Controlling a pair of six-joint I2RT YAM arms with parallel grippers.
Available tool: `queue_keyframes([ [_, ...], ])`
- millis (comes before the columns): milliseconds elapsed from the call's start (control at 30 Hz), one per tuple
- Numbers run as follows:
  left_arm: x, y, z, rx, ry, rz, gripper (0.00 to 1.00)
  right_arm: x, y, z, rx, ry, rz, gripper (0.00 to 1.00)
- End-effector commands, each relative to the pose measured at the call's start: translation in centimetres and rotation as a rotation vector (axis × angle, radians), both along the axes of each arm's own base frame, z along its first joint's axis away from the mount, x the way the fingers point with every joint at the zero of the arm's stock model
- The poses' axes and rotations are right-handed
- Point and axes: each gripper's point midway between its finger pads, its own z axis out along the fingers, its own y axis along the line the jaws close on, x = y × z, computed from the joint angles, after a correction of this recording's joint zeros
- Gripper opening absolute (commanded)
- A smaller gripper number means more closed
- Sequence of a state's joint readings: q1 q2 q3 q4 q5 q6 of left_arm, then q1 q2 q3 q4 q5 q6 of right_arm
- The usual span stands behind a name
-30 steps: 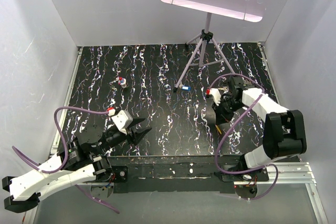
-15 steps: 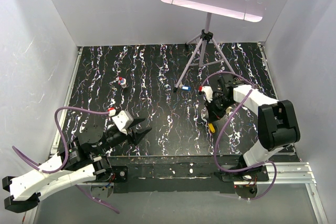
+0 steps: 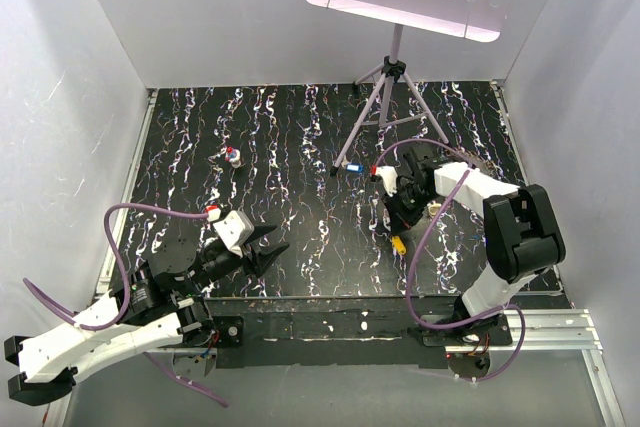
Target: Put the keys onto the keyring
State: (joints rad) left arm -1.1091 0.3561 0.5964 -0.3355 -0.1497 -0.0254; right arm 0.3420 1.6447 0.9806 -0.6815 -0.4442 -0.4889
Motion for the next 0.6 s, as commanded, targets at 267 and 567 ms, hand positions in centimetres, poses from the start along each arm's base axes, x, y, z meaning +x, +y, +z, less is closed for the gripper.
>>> queue_keyframes([
  [267, 0.09, -0.04, -0.20, 0.004, -0.011, 0.000, 0.47, 0.82, 0.76, -0.01, -0.005, 0.009, -0.024, 0.01],
  [567, 0.05, 0.00, -0.06, 0.001, -0.014, -0.001, 0.46, 0.87, 0.99, 0.32, 0.004, 0.009, -0.029, 0.14],
])
